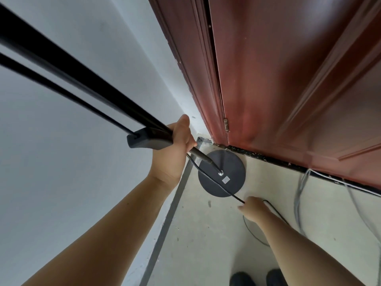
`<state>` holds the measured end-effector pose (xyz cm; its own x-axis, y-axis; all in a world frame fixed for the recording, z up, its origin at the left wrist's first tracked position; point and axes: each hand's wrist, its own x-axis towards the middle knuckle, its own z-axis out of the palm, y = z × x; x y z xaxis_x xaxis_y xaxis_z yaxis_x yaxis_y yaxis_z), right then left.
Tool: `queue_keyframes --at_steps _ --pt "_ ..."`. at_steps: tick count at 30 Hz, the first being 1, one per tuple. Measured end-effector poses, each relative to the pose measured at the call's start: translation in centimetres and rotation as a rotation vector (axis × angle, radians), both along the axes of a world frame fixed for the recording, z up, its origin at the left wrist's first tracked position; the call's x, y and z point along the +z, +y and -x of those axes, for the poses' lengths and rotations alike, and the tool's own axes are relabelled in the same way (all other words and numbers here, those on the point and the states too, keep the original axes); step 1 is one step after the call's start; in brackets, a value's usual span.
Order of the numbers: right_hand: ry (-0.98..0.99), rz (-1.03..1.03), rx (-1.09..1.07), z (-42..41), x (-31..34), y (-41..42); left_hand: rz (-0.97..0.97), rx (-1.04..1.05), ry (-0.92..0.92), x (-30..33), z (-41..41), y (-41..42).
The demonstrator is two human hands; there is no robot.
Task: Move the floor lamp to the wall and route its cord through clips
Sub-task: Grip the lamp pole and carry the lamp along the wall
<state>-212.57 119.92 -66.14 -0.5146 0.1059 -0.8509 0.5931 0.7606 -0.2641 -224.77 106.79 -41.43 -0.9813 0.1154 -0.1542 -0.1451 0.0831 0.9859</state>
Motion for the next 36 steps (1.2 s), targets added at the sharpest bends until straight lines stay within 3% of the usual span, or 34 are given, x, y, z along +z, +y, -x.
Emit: queue_keyframes --at_steps 2,4,7,9,11,15,19,23,30,36 --pt "-0.002 -0.098 -0.071 -1.1 0.2 2.1 0.006 0.002 -0.008 0.1 0.2 -0.1" --pt "0.121 -0.083 -0.245 0.2 1.7 3.0 -0.009 0.012 -0.028 0.2 0.3 -0.1" --pt "0.415 0.28 -0.528 4.0 5.2 1.8 -0.024 0.043 -0.042 0.2 0.5 -0.1" --pt "0.631 0.418 -0.346 6.5 7.2 0.0 0.007 0.046 -0.043 0.2 0.5 0.0" --pt "0.747 0.383 -0.072 8.3 8.1 -1.7 0.044 0.064 -0.048 0.3 0.3 0.1" --pt "0.619 0.357 0.087 10.8 9.0 -3.6 0.086 0.083 -0.086 0.4 0.1 0.3" --pt "0.608 0.249 0.25 11.2 10.7 -4.0 0.142 0.078 -0.088 1.6 -1.3 -0.1" --pt "0.507 0.232 0.261 8.9 14.2 -5.2 0.187 0.053 -0.062 5.1 -3.9 -0.8" --pt "0.381 0.253 0.356 5.7 24.4 -6.0 0.132 0.09 -0.086 13.6 -7.6 -2.9" --pt "0.436 0.343 0.529 2.0 37.0 -8.6 0.016 0.278 -0.148 26.0 -11.9 -5.7"
